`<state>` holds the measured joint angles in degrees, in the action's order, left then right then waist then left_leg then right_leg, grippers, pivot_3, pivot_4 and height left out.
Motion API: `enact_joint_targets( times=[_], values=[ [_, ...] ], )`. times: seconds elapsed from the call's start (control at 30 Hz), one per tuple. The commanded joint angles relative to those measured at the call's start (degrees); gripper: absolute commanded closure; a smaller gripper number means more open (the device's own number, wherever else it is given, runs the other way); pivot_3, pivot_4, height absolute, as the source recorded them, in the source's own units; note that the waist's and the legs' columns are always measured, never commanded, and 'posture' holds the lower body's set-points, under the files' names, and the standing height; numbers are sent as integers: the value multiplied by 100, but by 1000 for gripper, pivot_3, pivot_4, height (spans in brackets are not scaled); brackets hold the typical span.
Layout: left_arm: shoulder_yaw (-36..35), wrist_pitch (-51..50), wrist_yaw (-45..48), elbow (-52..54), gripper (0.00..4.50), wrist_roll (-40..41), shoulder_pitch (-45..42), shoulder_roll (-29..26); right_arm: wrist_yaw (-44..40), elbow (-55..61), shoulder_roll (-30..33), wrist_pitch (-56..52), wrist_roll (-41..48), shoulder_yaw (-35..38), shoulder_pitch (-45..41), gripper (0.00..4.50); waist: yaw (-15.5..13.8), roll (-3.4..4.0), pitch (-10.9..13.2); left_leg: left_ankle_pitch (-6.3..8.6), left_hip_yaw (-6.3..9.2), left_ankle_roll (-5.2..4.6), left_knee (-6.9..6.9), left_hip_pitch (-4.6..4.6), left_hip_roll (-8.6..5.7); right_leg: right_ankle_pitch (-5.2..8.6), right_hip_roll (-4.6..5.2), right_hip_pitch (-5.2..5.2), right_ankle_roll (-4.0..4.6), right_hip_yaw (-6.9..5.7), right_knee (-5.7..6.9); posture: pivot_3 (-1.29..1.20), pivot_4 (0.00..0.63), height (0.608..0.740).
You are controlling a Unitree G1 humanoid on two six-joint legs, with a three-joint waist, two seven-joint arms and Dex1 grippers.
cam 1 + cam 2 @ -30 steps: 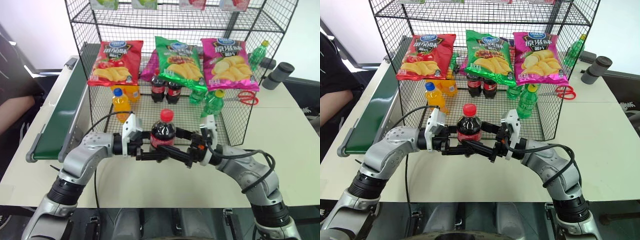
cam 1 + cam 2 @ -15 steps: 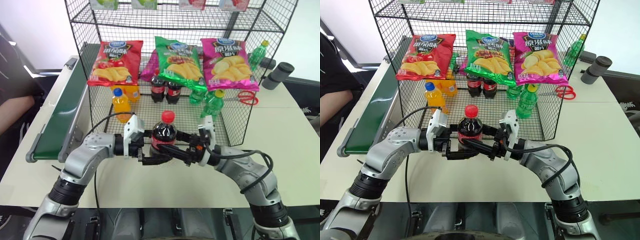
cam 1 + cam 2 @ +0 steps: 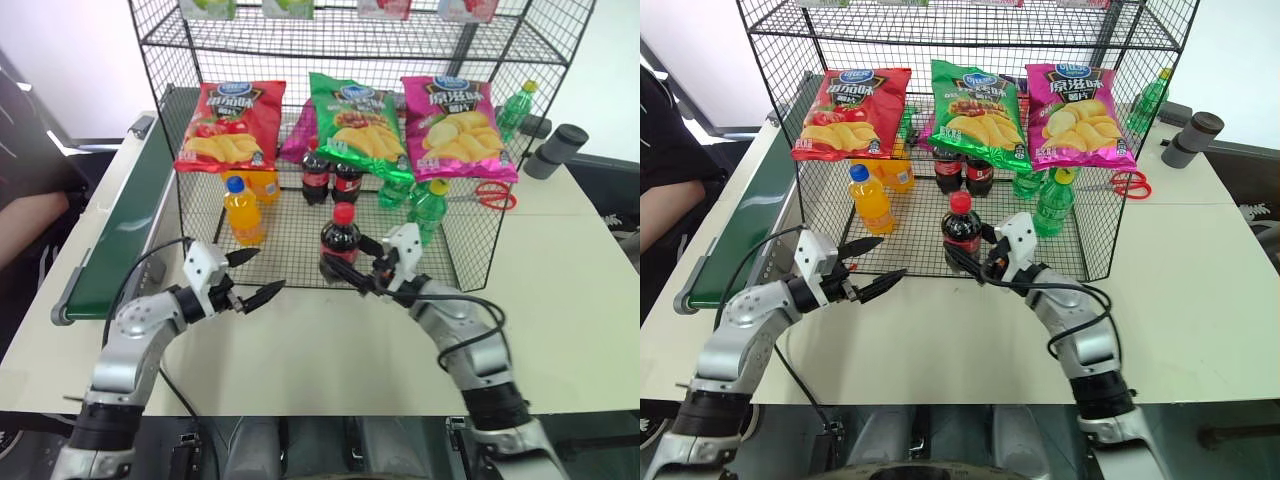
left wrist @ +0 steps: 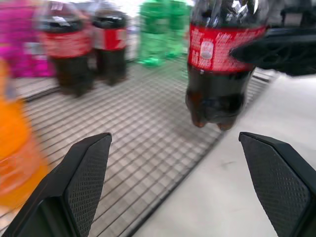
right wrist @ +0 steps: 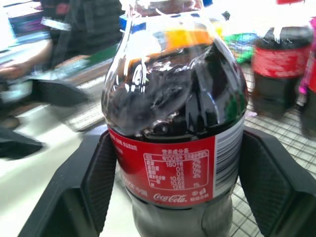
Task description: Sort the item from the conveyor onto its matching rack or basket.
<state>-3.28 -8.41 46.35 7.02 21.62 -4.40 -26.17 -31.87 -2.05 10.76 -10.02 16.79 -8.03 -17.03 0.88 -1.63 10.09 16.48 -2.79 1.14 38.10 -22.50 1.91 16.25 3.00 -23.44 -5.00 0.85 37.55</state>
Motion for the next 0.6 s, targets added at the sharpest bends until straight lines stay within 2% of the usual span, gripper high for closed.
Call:
enact_joint_targets(
  times=[0.03, 0.27, 0.6],
  values=[
    [-278, 259, -414, 363, 99, 72, 144, 249, 275, -576, -321, 1050, -474, -4, -495, 1499, 1, 0, 0, 0, 0, 0, 0, 0, -1, 0, 3, 1, 0, -1, 0, 0, 150, 740],
    [-124, 493, -889, 622, 99, -208, 472, 555, 1116, -2498, -893, 2305, -952, 311, -1315, 1499, 29, 0, 0, -1, -3, 2, 0, 4, -6, -1, 25, -2, -1, -4, 12, 0, 150, 740],
    [163, 424, -971, 843, 99, -249, 593, 649, 1446, -4098, -1162, 3182, -1082, 599, -1974, 1499, 67, 3, 1, -1, -5, 3, -1, 6, -7, 0, 31, -4, 0, -4, 20, 0, 150, 740]
  ],
)
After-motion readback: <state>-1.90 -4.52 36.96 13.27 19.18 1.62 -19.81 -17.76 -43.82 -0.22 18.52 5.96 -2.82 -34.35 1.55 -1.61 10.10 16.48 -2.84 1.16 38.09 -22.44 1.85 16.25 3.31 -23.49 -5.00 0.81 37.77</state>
